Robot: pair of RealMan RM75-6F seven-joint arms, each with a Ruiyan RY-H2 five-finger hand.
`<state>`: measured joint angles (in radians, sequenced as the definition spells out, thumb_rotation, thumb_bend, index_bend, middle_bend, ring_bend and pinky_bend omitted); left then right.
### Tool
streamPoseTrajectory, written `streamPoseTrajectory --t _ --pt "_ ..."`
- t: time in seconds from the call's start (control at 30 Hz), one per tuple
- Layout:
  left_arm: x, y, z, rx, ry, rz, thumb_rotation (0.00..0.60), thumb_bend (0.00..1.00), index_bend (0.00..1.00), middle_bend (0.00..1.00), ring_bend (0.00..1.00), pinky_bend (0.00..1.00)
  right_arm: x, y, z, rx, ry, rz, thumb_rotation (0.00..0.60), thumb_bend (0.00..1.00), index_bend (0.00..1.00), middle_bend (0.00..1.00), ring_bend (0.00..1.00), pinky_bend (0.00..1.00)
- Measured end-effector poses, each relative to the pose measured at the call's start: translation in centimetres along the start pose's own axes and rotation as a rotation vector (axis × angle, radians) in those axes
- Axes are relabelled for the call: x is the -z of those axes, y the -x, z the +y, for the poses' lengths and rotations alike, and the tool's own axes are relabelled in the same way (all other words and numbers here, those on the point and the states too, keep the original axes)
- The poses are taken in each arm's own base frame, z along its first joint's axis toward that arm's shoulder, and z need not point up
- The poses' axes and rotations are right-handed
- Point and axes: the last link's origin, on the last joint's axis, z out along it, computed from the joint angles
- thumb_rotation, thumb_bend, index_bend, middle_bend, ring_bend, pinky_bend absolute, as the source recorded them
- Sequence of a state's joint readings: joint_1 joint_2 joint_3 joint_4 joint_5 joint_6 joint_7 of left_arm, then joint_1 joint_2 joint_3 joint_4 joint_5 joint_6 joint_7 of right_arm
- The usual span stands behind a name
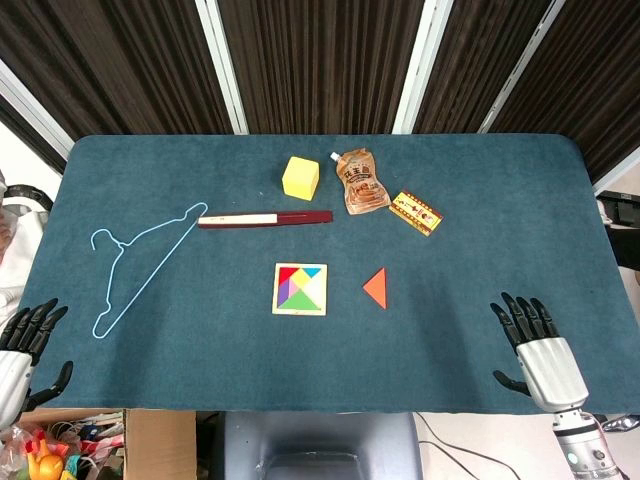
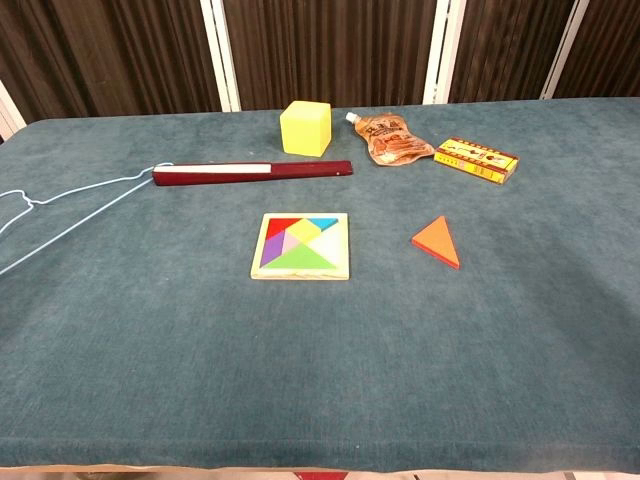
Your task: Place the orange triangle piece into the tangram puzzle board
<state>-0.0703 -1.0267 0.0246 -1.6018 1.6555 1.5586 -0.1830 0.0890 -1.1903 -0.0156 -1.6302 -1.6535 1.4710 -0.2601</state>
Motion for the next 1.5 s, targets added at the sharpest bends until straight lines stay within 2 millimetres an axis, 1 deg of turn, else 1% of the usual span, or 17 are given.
streamPoseTrajectory --t 0.2,0.3,0.4,0.5,0.57,0.73,0.83,0.93,1.03,1.1,1.33,1.5 --pt "0.0 -0.2 -0.2 0.01 -0.009 0.009 0.6 0.47 0.0 0.0 0.0 0.01 -0.6 0.4 -0.3 0.016 -0.008 -0.017 0.6 0.21 0.0 0.0 0.0 0.0" --pt "0.0 -0.3 -0.2 0.018 -0.006 0.013 0.6 0.47 0.0 0.0 0.0 0.01 -1.7 0.6 -0.6 0.04 -0.033 -0.033 0.6 0.21 0.0 0.0 0.0 0.0" --pt "-0.2 -0.2 -0.2 0.018 0.0 0.008 0.6 0.47 0.0 0.0 0.0 0.01 -3.6 0.7 -1.0 0.082 -0.071 -0.058 0.6 0.21 0.0 0.0 0.0 0.0" --pt "-0.5 0.0 -0.2 0.016 0.001 -0.001 0.6 0.47 0.0 0.0 0.0 0.01 -6.5 0.3 -1.6 0.158 -0.113 -0.074 0.6 0.21 0.0 0.0 0.0 0.0" --pt "-0.6 0.0 -0.2 0.015 0.0 -0.005 0.6 0.47 0.0 0.0 0.0 0.01 -9.0 0.0 -2.2 0.225 -0.144 -0.08 0.6 0.22 0.02 0.0 0.0 0.0" --pt "-0.6 0.0 -0.5 0.02 -0.013 -0.01 0.6 0.47 0.0 0.0 0.0 0.01 -14.9 -1.0 -4.8 0.366 -0.229 -0.08 0.6 0.22 0.17 0.0 0.0 0.0" --pt "-0.6 -0.2 -0.6 0.029 -0.012 0.001 0.6 0.47 0.0 0.0 0.0 0.01 -17.7 -0.9 -6.4 0.436 -0.27 -0.093 0.6 0.22 0.22 0.0 0.0 0.0" --pt "-0.6 -0.5 -0.8 0.04 -0.012 0.01 0.6 0.48 0.0 0.0 0.0 0.01 -19.8 -0.2 -7.8 0.497 -0.303 -0.114 0.6 0.23 0.25 0.0 0.0 0.0" --pt "-0.6 -0.7 -1.0 0.047 -0.013 0.016 0.6 0.48 0.0 0.0 0.0 0.02 -21.1 0.8 -8.5 0.539 -0.321 -0.129 0.6 0.24 0.32 0.0 0.0 0.0" --pt "-0.7 -0.8 -1.1 0.048 -0.015 0.015 0.6 0.48 0.0 0.0 0.0 0.02 -21.7 1.5 -8.8 0.556 -0.325 -0.139 0.6 0.24 0.34 0.0 0.0 0.0" --pt "-0.9 -0.9 -1.4 0.054 -0.025 0.018 0.6 0.48 0.0 0.0 0.0 0.02 -23.2 4.1 -10.7 0.58 -0.371 -0.174 0.6 0.28 0.36 0.0 0.0 0.0" --pt "-0.7 -0.9 -1.5 0.054 -0.028 0.018 0.6 0.47 0.0 0.0 0.0 0.02 -23.8 5.1 -12.0 0.571 -0.407 -0.177 0.6 0.3 0.38 0.0 0.0 0.0"
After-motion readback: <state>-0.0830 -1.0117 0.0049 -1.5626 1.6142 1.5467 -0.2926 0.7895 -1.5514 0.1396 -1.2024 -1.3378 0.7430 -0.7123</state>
